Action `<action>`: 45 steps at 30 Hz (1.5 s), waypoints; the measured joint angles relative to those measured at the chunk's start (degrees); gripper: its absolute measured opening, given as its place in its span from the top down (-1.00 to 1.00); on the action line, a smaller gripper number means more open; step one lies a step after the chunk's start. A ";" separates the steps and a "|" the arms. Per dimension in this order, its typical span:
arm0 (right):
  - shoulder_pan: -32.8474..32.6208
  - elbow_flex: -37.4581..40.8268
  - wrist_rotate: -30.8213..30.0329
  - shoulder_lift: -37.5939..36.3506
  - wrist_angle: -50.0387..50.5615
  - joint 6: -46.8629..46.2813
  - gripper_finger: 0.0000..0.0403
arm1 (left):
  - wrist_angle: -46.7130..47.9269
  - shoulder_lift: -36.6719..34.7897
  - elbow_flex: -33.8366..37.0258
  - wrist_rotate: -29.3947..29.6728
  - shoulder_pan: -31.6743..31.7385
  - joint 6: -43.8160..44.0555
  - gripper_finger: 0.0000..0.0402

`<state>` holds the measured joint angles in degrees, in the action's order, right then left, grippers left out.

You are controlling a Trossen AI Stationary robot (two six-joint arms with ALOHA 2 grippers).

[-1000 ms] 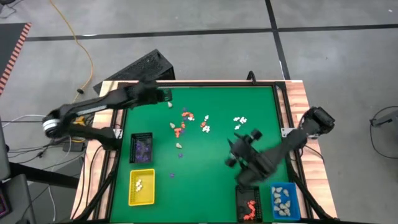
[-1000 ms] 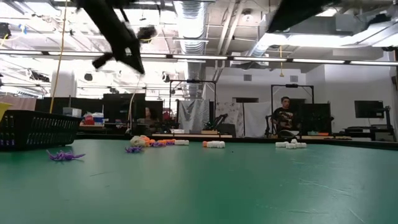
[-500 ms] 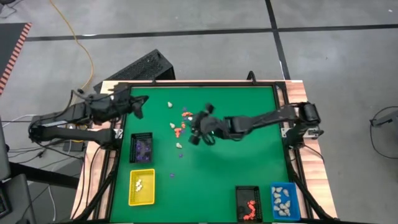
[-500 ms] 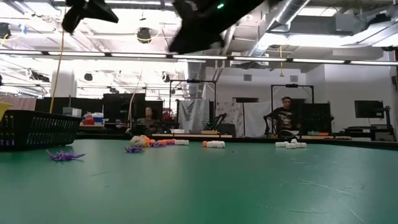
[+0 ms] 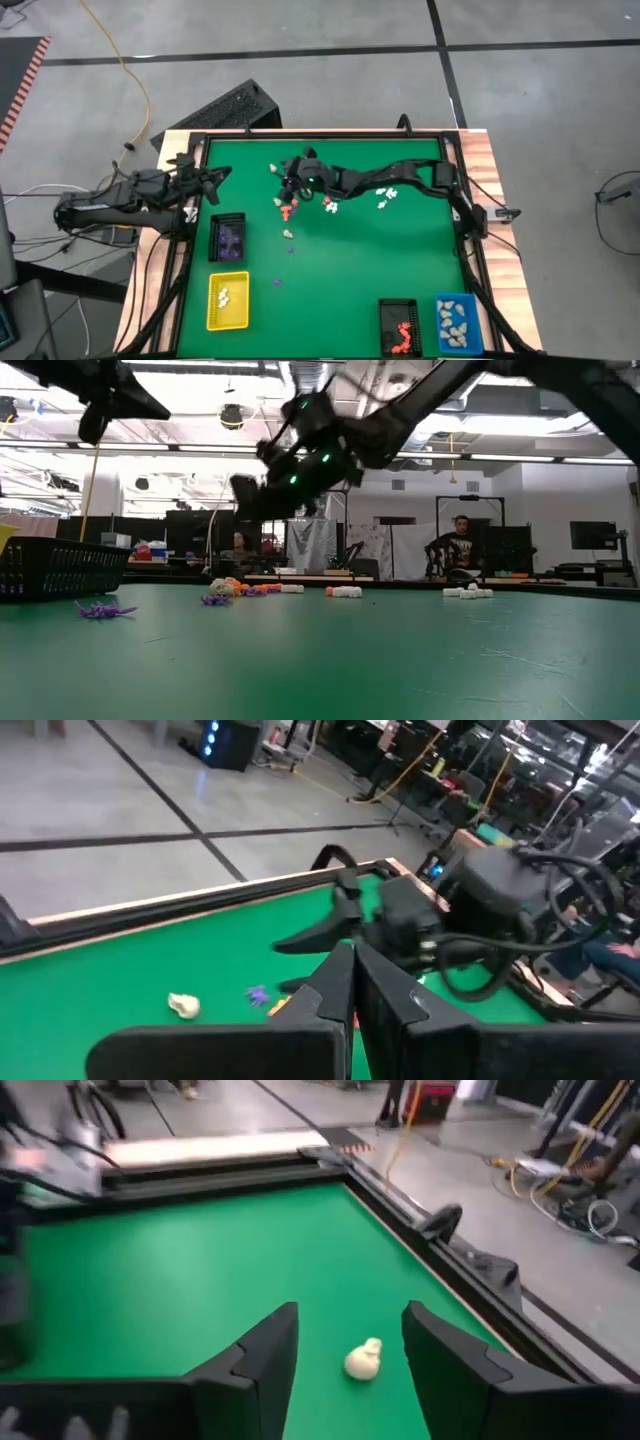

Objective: Sort Halloween decoration
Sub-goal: Put the white skull toy into the blue basket

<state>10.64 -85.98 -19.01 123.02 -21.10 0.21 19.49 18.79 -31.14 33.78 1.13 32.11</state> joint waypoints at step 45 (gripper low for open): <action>4.17 -33.88 -2.13 22.80 27.97 -19.62 0.02 | -2.98 0.30 10.37 -0.38 -0.05 10.96 1.00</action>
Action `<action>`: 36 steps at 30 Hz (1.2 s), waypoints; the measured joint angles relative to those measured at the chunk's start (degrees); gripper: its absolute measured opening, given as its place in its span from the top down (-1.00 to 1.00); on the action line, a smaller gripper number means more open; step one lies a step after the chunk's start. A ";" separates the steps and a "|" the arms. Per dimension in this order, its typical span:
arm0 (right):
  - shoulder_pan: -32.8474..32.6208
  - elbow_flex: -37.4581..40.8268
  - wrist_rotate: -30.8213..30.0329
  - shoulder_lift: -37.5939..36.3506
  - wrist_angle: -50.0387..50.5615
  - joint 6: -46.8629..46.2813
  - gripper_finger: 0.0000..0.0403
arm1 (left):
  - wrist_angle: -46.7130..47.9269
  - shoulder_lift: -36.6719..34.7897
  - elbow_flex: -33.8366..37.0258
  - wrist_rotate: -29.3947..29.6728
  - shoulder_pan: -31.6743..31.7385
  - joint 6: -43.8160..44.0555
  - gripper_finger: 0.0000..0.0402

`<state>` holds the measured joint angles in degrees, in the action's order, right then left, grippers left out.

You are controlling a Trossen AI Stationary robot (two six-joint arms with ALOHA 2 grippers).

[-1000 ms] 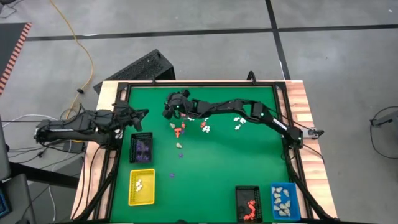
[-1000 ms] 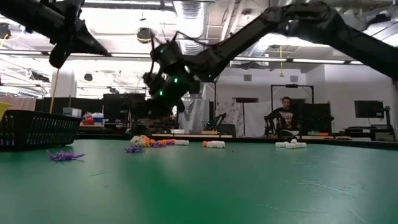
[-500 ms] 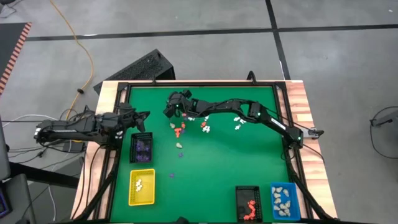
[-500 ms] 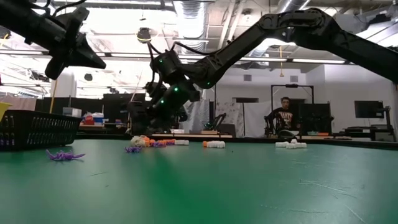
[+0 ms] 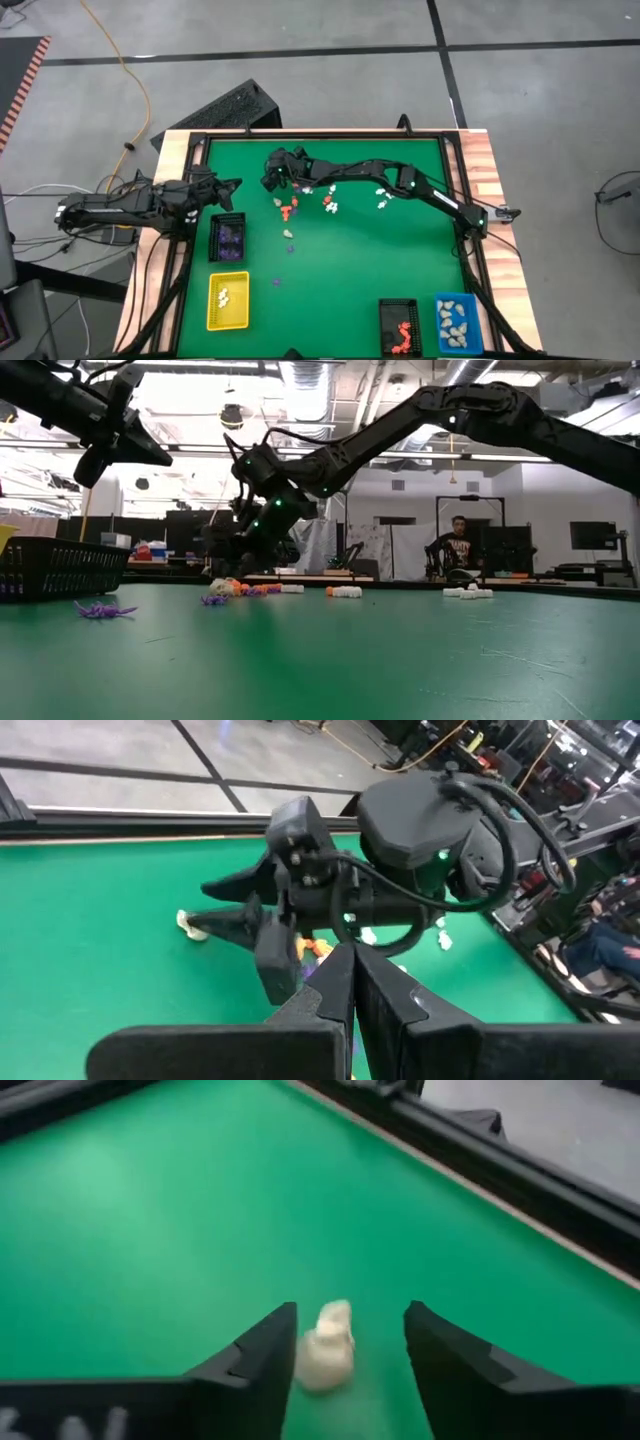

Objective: Sort Halloween decoration
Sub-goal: Put the white skull toy into the blue basket

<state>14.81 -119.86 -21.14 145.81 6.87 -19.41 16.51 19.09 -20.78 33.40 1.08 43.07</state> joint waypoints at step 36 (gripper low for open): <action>-11.19 -0.91 -2.47 -12.37 26.69 14.88 0.85 | 0.86 0.02 0.00 -1.38 0.00 -0.97 1.00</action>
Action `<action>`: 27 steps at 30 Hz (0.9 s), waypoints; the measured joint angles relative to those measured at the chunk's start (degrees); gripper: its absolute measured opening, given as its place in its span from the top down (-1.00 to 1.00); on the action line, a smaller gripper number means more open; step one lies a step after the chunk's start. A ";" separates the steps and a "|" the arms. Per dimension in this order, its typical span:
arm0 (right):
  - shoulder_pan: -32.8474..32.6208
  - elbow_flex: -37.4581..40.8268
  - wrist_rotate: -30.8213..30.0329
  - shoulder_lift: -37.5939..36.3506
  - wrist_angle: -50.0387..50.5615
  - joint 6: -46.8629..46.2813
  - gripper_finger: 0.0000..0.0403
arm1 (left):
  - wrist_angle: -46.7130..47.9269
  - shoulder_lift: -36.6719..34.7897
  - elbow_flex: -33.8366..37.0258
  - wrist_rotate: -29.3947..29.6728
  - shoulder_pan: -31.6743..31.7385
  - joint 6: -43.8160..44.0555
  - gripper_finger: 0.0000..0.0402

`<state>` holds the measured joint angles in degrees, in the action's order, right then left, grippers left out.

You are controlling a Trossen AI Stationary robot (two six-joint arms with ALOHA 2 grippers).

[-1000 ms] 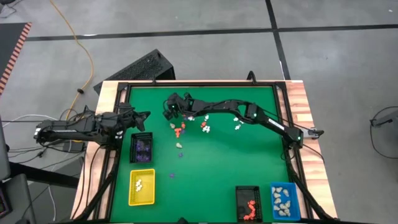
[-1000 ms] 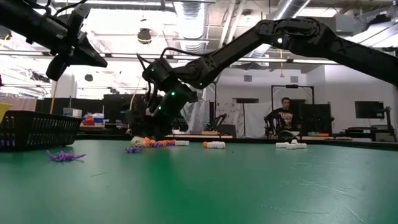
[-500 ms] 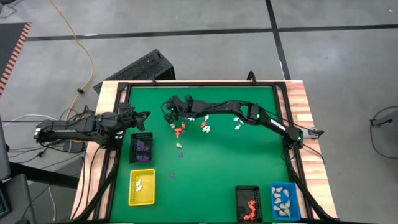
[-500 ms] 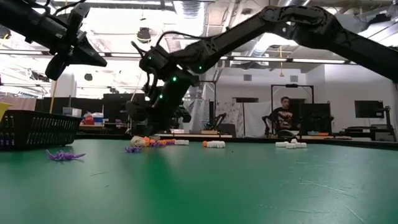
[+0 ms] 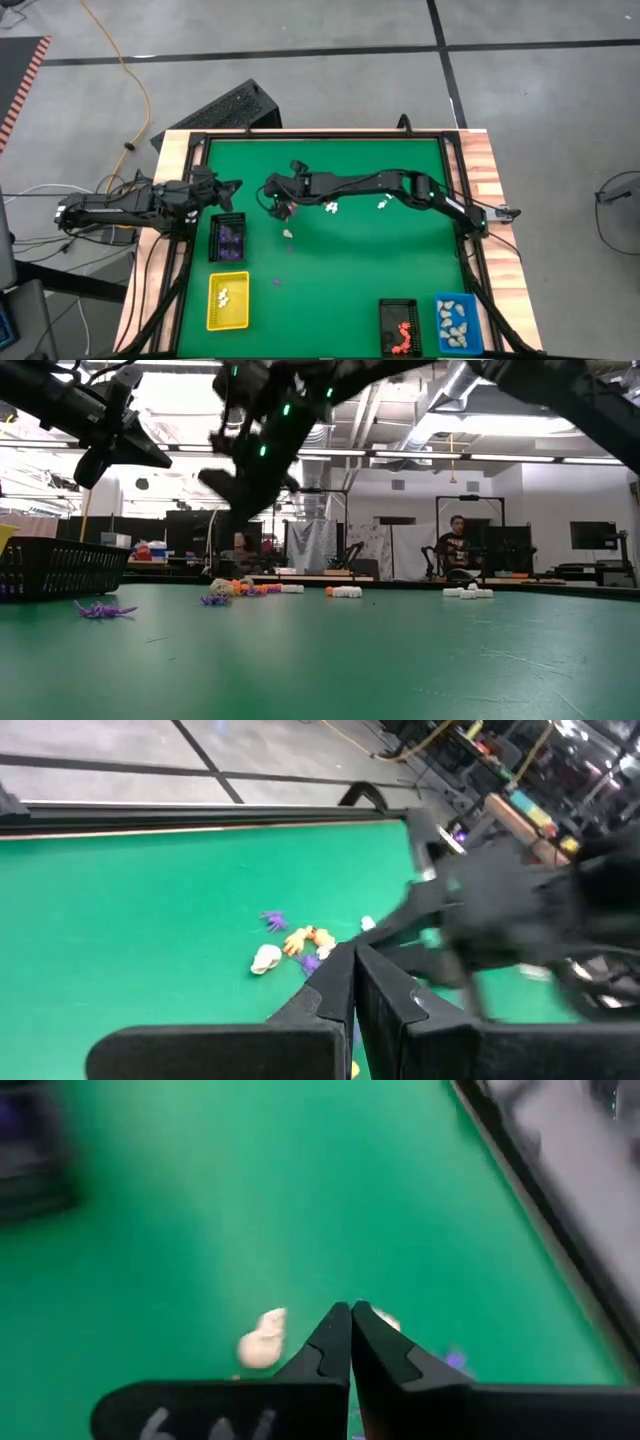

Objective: Sort Halloween decoration
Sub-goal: Put the white skull toy into the blue basket

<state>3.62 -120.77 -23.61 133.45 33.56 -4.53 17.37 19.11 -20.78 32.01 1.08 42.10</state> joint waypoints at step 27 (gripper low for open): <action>11.08 8.81 25.11 3.20 -13.41 13.15 -0.30 | 2.85 0.00 0.00 -0.44 0.00 -0.80 0.44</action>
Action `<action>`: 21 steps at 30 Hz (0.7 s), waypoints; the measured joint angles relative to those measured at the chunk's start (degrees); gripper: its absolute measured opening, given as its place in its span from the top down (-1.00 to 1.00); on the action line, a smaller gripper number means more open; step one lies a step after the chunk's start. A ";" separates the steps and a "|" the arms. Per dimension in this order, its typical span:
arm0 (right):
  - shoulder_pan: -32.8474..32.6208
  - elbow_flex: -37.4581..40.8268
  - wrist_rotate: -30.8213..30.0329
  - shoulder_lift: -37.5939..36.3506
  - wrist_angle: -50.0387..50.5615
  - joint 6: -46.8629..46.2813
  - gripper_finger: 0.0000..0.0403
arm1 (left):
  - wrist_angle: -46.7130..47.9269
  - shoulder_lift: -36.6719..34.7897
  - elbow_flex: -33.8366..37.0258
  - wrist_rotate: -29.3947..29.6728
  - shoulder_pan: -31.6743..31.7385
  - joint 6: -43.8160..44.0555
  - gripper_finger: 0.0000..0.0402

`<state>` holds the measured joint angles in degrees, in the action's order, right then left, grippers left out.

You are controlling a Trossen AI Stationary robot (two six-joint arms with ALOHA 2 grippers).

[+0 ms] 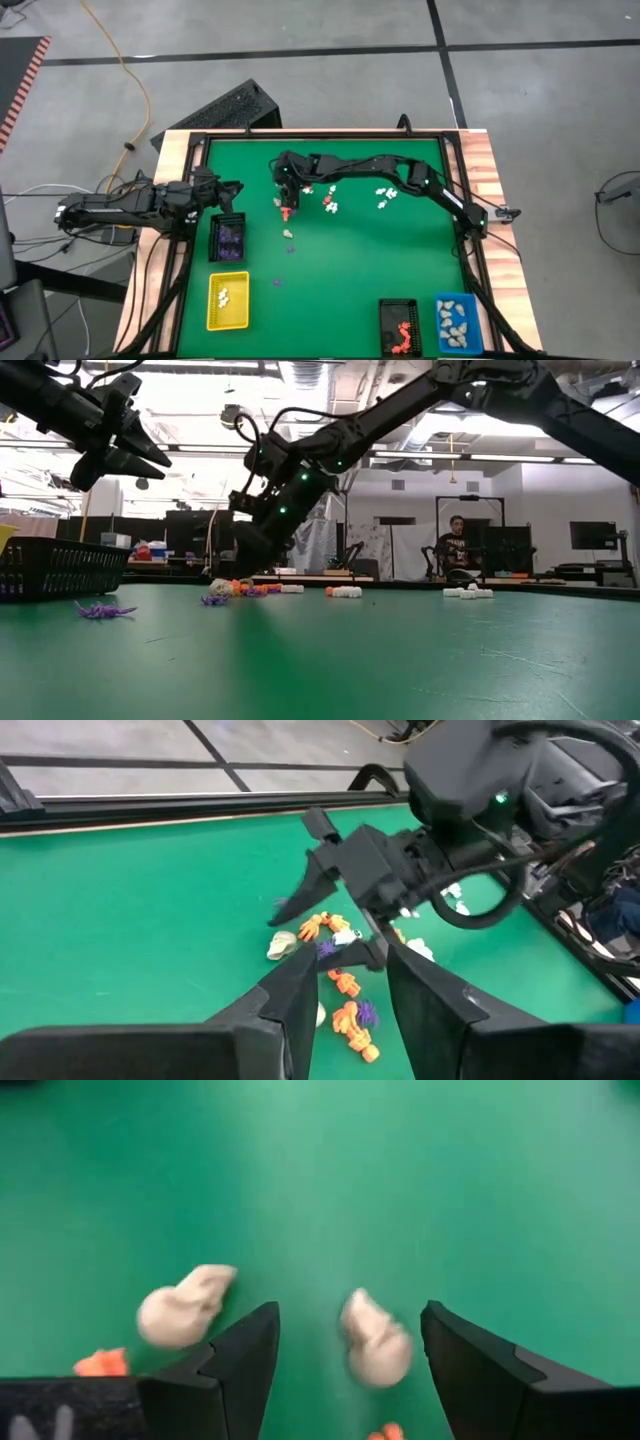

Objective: Sort Halloween decoration
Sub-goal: Put the white skull toy into the blue basket

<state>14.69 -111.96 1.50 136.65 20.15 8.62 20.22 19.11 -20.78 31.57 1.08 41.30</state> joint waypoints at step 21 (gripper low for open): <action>1.69 -0.13 -0.01 1.43 0.73 -4.26 -0.08 | 0.07 0.00 0.00 -0.26 0.00 1.07 0.44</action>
<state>16.38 -112.09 1.48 138.08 20.87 4.36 20.28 19.11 -20.78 31.31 1.08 42.37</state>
